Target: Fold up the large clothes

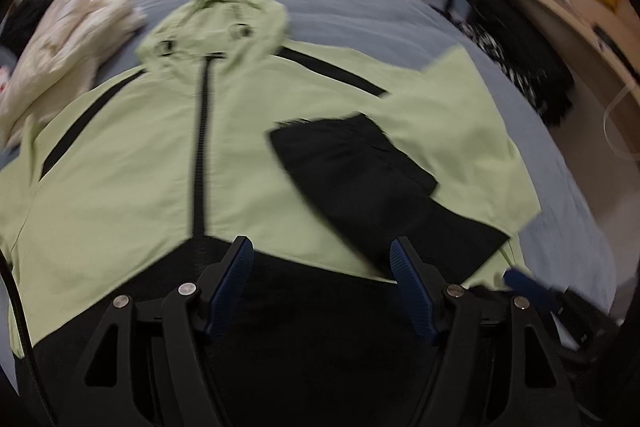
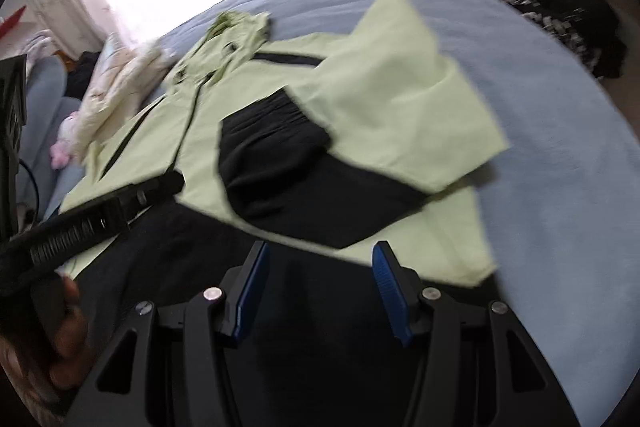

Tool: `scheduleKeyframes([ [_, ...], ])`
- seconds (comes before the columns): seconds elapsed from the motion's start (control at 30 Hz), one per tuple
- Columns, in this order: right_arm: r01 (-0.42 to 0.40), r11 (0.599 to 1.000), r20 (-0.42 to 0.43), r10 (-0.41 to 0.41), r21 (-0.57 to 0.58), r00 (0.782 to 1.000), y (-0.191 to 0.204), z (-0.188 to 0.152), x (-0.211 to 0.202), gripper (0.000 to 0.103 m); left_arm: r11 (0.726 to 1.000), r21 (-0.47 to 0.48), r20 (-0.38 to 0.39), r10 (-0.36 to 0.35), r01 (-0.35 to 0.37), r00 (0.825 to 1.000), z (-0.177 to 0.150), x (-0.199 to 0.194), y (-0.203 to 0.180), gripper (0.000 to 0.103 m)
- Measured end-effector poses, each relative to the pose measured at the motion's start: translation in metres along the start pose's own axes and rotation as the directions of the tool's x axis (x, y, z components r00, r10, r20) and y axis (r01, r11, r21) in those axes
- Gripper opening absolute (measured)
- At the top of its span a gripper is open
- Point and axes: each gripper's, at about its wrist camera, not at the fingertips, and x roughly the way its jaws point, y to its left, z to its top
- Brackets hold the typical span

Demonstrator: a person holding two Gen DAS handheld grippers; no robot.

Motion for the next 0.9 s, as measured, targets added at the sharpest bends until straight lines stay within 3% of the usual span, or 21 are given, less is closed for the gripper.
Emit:
scheduleKeyframes([
  [0.23, 0.099, 0.994, 0.043, -0.1, 0.035, 0.994, -0.029, 0.009, -0.007, 0.054, 0.98, 0.17, -0.055, 0.113, -0.102, 0.992, 0.01, 0.041, -0.05, 0.074],
  [0.33, 0.096, 0.993, 0.028, -0.098, 0.067, 0.995, -0.038, 0.01, -0.003, 0.054, 0.963, 0.213, -0.107, 0.188, -0.162, 0.976, 0.014, 0.068, -0.06, 0.074],
  [0.4, 0.097, 0.992, 0.026, -0.099, 0.079, 0.995, -0.041, 0.01, -0.002, 0.054, 0.959, 0.216, -0.102, 0.209, -0.183, 0.973, 0.017, 0.075, -0.061, 0.071],
  [0.5, 0.107, 0.992, 0.031, -0.11, 0.072, 0.993, -0.041, 0.01, -0.002, 0.054, 0.957, 0.211, -0.052, 0.213, -0.198, 0.976, 0.027, 0.069, -0.061, 0.015],
  [0.57, 0.108, 0.992, 0.037, -0.11, 0.07, 0.993, -0.039, 0.009, -0.005, 0.054, 0.973, 0.149, 0.017, 0.173, -0.174, 0.985, 0.037, 0.049, -0.049, 0.014],
  [0.63, 0.104, 0.992, 0.047, -0.107, 0.067, 0.993, -0.037, 0.009, -0.006, 0.054, 0.985, 0.057, 0.127, 0.156, -0.164, 0.98, 0.047, 0.019, -0.028, 0.013],
  [0.7, 0.101, 0.993, 0.06, -0.105, 0.062, 0.993, -0.035, 0.009, -0.007, 0.054, 0.986, -0.058, 0.214, 0.166, -0.157, 0.963, 0.047, -0.009, 0.004, 0.013],
  [0.77, 0.097, 0.994, 0.067, -0.101, 0.058, 0.993, -0.032, 0.008, -0.008, 0.054, 0.973, -0.167, 0.224, 0.195, -0.159, 0.955, 0.041, -0.021, 0.037, 0.02],
  [0.83, 0.083, 0.995, 0.063, -0.087, 0.055, 0.994, -0.029, 0.008, -0.007, 0.054, 0.949, -0.294, 0.173, 0.171, -0.115, 0.97, 0.026, -0.021, 0.081, 0.055],
  [0.9, 0.065, 0.997, 0.051, -0.068, 0.05, 0.996, -0.024, 0.007, -0.005, 0.054, 0.92, -0.388, 0.127, 0.109, -0.052, 0.986, 0.005, -0.015, 0.116, 0.06],
])
